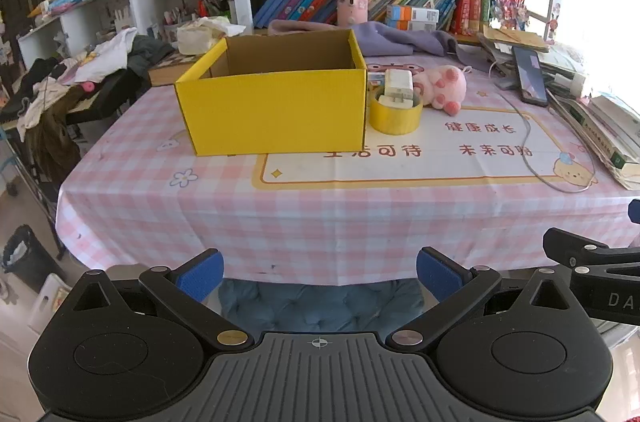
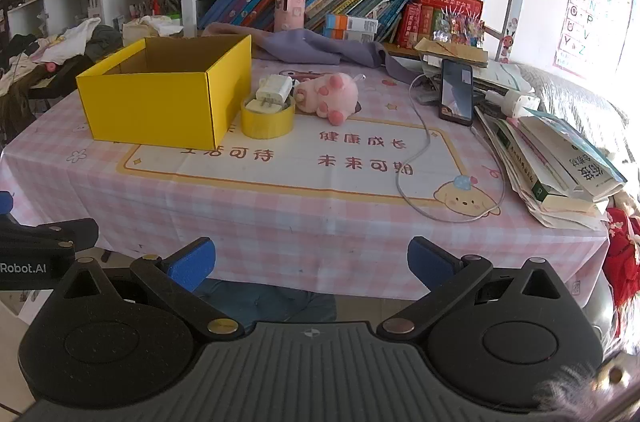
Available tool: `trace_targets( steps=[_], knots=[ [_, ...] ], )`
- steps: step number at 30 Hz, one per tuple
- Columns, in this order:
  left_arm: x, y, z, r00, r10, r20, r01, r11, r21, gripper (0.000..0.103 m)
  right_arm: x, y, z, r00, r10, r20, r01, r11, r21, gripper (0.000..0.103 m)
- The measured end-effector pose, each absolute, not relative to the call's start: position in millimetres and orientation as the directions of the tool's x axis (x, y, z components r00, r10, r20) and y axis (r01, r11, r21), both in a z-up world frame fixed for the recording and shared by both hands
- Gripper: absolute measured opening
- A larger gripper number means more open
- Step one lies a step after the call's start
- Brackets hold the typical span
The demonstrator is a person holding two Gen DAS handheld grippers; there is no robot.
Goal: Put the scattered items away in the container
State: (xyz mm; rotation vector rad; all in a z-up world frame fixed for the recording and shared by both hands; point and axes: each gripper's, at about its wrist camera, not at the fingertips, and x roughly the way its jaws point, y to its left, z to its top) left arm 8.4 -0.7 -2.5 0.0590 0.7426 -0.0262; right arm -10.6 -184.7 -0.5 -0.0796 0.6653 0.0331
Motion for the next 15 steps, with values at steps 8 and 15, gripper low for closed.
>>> trace_targets(
  steps=[8,15],
  knots=[
    [7.6,-0.1,-1.6,0.741,-0.004,-0.672,0.047,0.998,0.045,0.103,-9.7,-184.7,-0.2,0.786,0.004,-0.619,-0.053,0.997,-0.062,0.103],
    [8.4,0.3,-0.1,0.740,0.001,-0.672,0.044,0.998,0.050,0.103,-9.6,-184.9,0.5,0.786,0.004,-0.618,-0.052,0.997,-0.060,0.103]
  ],
)
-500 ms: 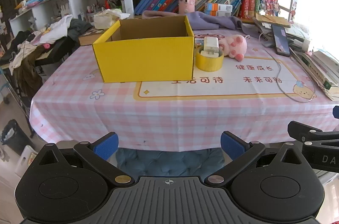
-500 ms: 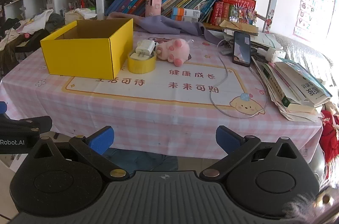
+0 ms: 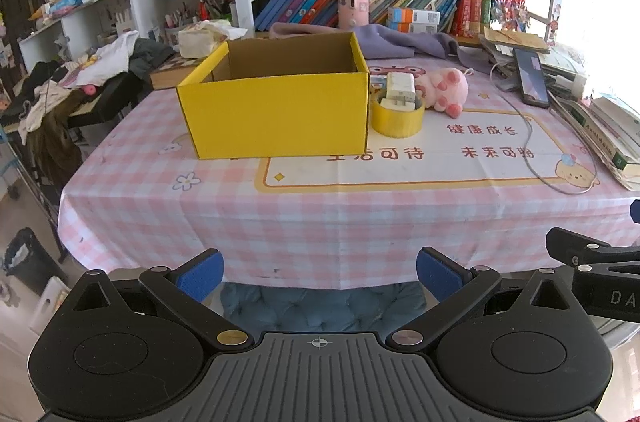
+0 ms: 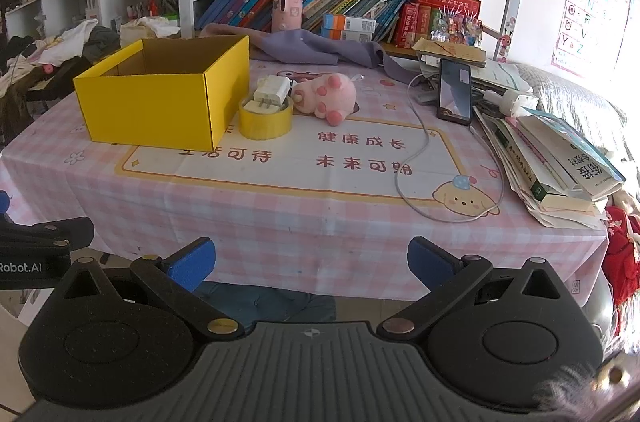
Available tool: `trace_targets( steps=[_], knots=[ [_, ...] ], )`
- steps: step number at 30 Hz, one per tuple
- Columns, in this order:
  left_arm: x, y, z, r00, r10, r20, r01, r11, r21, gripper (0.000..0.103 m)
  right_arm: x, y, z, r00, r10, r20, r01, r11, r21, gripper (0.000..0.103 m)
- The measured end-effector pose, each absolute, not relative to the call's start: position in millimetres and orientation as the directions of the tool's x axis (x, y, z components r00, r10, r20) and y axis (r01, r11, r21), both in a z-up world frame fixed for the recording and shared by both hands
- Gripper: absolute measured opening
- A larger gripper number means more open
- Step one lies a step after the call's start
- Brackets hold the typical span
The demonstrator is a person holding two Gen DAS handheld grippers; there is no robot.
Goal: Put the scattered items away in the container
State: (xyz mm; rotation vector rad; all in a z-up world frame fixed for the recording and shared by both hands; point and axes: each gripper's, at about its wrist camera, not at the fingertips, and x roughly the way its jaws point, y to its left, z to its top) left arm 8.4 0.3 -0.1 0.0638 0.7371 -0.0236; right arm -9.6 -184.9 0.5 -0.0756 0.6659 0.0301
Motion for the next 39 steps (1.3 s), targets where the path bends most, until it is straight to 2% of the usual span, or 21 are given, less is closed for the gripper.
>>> trace_targets(
  steps=[19,39],
  knots=[
    [6.7,-0.6,2.4,0.744,-0.025,-0.667,0.094,0.993,0.068,0.103,-4.0,-182.8,0.3,0.779,-0.017,-0.626,-0.029,0.998,-0.064,0.103],
    [11.8,12.4,3.2,0.725,-0.036,-0.688,0.056,0.998,0.006,0.103,-9.7,-181.9,4.5,0.803,-0.038,-0.595,-0.007,0.997,-0.073,0.103]
  ],
)
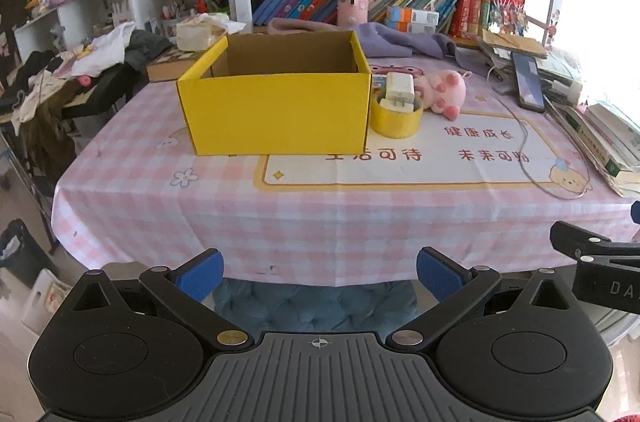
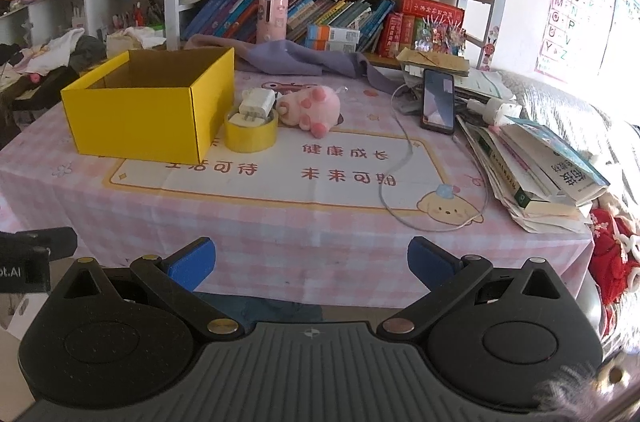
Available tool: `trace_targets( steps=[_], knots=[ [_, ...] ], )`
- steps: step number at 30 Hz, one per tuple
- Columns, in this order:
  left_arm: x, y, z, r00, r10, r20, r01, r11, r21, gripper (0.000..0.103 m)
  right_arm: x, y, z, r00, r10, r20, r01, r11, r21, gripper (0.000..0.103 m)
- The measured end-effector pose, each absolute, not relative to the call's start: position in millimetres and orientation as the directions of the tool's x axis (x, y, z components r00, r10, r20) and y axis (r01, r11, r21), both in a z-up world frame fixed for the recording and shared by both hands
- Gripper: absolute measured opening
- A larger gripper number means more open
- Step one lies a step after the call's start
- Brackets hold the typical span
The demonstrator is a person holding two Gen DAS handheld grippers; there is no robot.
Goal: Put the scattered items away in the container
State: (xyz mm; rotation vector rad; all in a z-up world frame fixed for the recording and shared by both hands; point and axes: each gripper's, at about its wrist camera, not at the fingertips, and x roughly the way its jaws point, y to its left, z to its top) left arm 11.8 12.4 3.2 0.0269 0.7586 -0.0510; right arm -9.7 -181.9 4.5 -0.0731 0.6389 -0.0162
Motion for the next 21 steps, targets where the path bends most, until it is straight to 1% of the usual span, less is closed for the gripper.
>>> trace_targets(
  steps=[6,10,14,21],
  knots=[
    [12.2,9.0,0.5,0.711,-0.033,-0.703,0.068,0.997,0.022,0.103,-6.4,-177.1,1.5,0.793,-0.011,-0.610,-0.041,0.997,-0.071,0.103],
    [12.5,7.2,3.3,0.721,-0.019,-0.693,0.062,0.997,0.037,0.103,-3.4,-175.0,-0.9,0.784,0.006,-0.621,-0.064,0.995,-0.071,0.103],
    [14.8,9.7,4.7,0.724,-0.013,-0.690,0.043,0.999,0.027,0.103,0.8,-176.0,-2.7,0.772,0.011,-0.635,-0.068,0.996,-0.066,0.103],
    [16.2,9.6,12.0,0.755,0.005,-0.656,0.032,0.998,0.045,0.103,2.6,-172.7,0.4,0.793,0.024,-0.609,-0.094,0.992,-0.082,0.103]
  ],
)
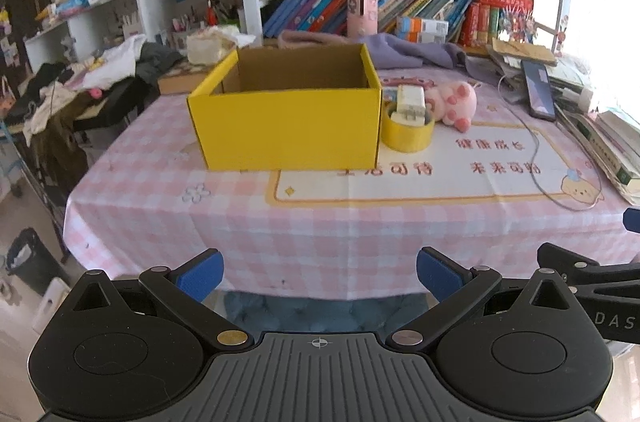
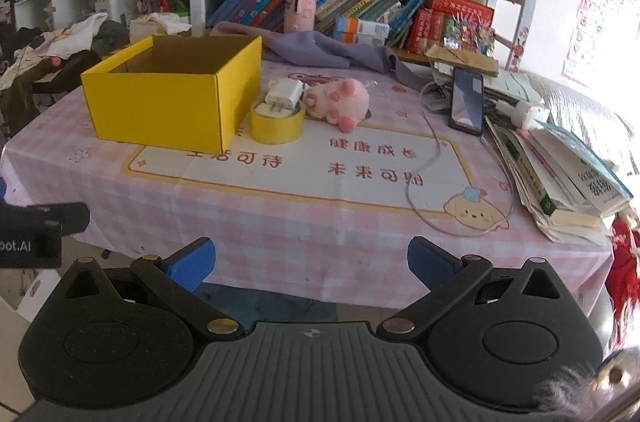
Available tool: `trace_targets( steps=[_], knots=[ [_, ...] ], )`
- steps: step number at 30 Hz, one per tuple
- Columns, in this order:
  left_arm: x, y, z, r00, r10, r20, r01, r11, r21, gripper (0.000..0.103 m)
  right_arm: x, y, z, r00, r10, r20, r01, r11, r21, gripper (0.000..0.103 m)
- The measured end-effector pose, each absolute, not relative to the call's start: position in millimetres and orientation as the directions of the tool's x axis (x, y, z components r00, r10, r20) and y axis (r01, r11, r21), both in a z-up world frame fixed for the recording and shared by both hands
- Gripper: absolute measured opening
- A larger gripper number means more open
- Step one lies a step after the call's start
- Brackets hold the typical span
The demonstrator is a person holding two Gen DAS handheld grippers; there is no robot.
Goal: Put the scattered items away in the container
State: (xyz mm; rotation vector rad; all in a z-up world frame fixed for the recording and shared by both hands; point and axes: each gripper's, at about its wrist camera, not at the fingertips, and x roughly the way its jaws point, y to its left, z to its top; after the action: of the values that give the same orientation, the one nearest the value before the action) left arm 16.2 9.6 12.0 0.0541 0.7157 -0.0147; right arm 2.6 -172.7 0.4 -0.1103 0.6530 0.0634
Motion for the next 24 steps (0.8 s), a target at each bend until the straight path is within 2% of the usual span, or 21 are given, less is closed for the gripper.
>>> trace_targets(
  steps=[10,13,18,24],
  knots=[
    [25.2,4.0,18.3,0.809,-0.070,-0.584,0.168,0.979,0.115,0.103,17.8,-171.3,10.3,0.824,0.043,-0.564,-0.150,0.978,-0.143,0.103],
    [31.6,10.9,21.8,0.808,-0.097,-0.582,0.181,0.980,0.088,0.103,24.6,-171.4,14.8,0.834,0.046,-0.550,-0.156,0.975,-0.155,0.103],
    [38.8,19.1,19.6,0.767,-0.158,-0.622,0.209,0.978,0.010,0.103,29.5,-170.3,8.6,0.833,0.053,-0.551,-0.126,0.987,-0.096,0.103],
    [37.0,6.6,13.3,0.778,-0.127,-0.615,0.193,0.980,0.041,0.103,30.3,-160.6,5.1,0.848,0.057,-0.527,-0.122,0.989,-0.088,0.103]
  ],
)
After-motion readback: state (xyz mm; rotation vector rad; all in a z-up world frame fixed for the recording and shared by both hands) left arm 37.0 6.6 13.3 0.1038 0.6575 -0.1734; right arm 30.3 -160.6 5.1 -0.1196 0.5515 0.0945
